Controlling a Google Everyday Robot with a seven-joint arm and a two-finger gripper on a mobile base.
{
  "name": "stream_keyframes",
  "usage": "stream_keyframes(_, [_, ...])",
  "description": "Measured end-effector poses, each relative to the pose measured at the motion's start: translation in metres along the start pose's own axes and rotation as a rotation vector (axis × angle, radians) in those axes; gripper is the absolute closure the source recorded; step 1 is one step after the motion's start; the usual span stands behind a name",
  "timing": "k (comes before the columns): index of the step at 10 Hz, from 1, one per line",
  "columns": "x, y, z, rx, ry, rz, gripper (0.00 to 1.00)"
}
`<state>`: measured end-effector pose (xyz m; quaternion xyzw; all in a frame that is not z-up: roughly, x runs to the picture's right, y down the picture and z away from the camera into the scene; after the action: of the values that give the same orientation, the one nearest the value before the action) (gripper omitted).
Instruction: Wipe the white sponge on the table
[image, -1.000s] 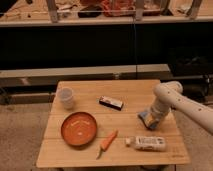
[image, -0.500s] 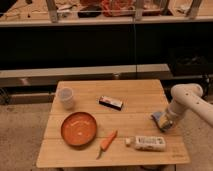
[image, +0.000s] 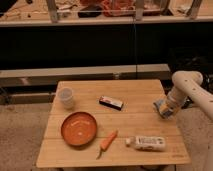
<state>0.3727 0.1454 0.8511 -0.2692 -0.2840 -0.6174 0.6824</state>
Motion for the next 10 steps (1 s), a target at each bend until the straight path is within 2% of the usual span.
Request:
stream_keyframes(2, [0.010, -0.018, 0.005, -0.005, -0.007, -0.006, 0.62])
stream_keyframes(5, [0.013, -0.073, 0.021, 0.012, -0.018, -0.063, 0.62])
stream_keyframes(7, [0.005, -0.120, 0.032, 0.022, -0.014, -0.141, 0.62])
stream_keyframes(9, [-0.005, -0.140, 0.037, 0.038, -0.012, -0.192, 0.62])
stream_keyframes(10, [-0.013, -0.146, 0.040, 0.034, -0.015, -0.220, 0.62])
